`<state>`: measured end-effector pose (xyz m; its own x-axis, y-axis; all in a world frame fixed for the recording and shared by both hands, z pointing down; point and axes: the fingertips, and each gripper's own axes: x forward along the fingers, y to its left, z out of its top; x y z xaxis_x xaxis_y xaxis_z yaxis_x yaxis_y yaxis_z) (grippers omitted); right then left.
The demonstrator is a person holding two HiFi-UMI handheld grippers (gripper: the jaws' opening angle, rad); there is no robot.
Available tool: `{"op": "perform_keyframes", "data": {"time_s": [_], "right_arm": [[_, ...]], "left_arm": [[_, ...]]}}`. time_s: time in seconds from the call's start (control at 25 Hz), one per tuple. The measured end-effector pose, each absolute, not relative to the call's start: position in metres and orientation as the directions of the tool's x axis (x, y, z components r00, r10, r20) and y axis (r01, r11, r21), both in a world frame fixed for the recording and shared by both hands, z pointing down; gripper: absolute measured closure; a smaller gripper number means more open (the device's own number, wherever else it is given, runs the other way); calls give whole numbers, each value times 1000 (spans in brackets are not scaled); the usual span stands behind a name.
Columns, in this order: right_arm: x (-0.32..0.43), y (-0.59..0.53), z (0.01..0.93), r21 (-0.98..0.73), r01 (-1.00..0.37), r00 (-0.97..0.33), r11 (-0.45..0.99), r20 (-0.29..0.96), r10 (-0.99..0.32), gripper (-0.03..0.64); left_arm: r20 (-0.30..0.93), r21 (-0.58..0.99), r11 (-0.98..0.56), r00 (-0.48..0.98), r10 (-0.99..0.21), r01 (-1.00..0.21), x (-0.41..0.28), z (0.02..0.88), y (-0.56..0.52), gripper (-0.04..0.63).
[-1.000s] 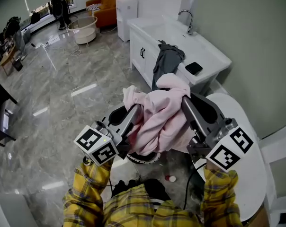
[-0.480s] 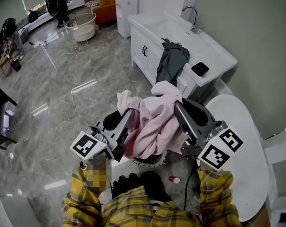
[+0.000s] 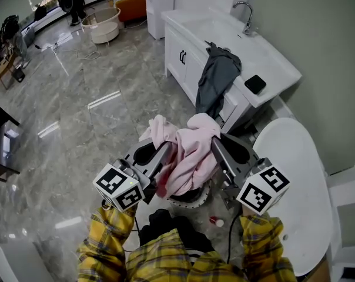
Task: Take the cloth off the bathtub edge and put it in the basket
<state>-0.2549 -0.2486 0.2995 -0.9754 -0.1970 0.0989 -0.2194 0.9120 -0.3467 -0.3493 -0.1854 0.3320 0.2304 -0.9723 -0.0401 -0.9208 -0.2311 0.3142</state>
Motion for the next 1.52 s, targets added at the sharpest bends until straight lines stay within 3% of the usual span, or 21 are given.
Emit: {"op": "perform_keyframes", "data": {"time_s": [0.48,1.0,1.32,1.52], "right_arm": [[-221,-261,455,-440,-413,-897,798,347,-273,558],[-205,-253,590,-429,-507,-797,747,562,-219,557],[-202,-251,615,-379,-511,-756,772,625,-194,520],[-201,-248,615,-398,-505,-764,766,619,-182,539]], "left_arm": [[301,329,-155,258,-918,-932,-336,489,-186,549],[610,289,-124,283,-740,-949,-317,621,-181,548],[591,294,-40,215,-777,-955,-334,627,-186,546],[578,309,3,185,-795,-951,-338,623,-178,548]]}}
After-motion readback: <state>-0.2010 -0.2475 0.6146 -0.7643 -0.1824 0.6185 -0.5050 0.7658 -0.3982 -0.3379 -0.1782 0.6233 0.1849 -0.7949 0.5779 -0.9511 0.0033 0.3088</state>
